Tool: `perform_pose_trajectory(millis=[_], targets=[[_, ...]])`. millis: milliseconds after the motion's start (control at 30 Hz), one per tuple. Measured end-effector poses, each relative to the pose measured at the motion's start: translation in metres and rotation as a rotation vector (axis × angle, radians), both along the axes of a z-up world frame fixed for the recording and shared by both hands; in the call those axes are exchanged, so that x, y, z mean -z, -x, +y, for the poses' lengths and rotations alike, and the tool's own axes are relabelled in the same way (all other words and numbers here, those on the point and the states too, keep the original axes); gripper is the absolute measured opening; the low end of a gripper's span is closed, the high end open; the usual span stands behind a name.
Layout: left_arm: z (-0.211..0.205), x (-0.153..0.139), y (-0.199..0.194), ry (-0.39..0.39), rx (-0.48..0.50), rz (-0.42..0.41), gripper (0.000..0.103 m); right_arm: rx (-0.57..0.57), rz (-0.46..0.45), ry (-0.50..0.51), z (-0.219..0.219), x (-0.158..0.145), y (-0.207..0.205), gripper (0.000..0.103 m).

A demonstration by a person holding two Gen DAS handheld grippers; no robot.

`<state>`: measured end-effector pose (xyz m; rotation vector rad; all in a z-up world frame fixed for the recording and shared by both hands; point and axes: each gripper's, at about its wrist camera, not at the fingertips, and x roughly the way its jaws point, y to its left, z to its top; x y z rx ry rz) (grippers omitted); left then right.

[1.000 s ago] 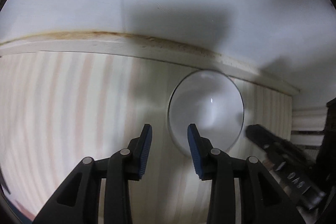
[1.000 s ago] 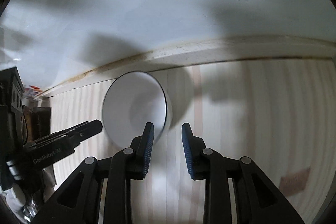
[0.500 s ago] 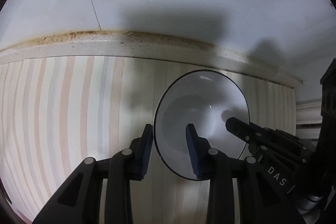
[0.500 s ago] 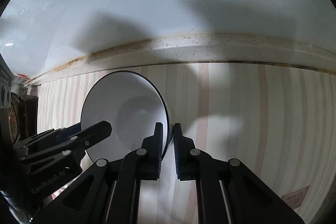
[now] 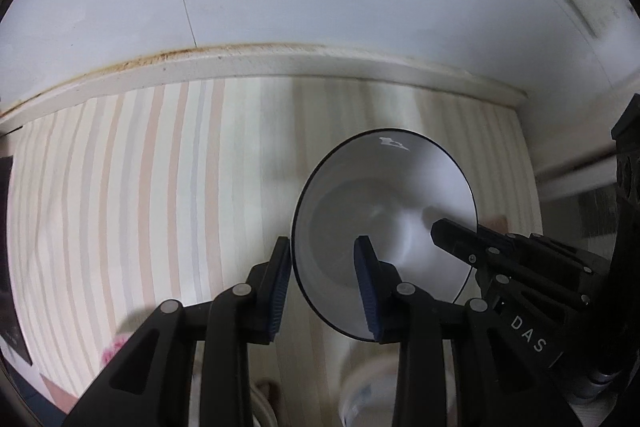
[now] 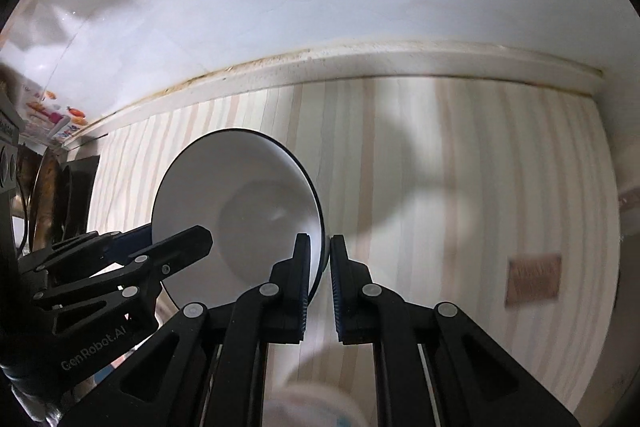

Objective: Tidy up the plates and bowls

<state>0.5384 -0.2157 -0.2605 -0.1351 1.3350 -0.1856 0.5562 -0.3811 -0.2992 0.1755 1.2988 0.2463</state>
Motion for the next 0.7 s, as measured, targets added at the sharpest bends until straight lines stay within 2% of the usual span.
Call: perform_pose_trajectory(millis=[167,367,533,700], targets=[[-0.015,-0.012,0.044,0.007,0.040,-0.004,0.029,0.028,-0.010,0.000,-0.016,-0.020,0.054,0.011],[-0.031,-0.015,0.085,0.036,0.076,0.018,0.029,0.051,-0.010,0.010,-0.031,-0.030,0.110,0.011],[-0.039,-0.007,0.108,0.032,0.111,0.031,0.029,0.072,0.011,0.017,-0.041,-0.027,0.147,0.012],[-0.044,0.007,0.130,0.039,0.127,0.082,0.029,0.094,0.058,0.010,-0.046,-0.008,0.164,0.012]])
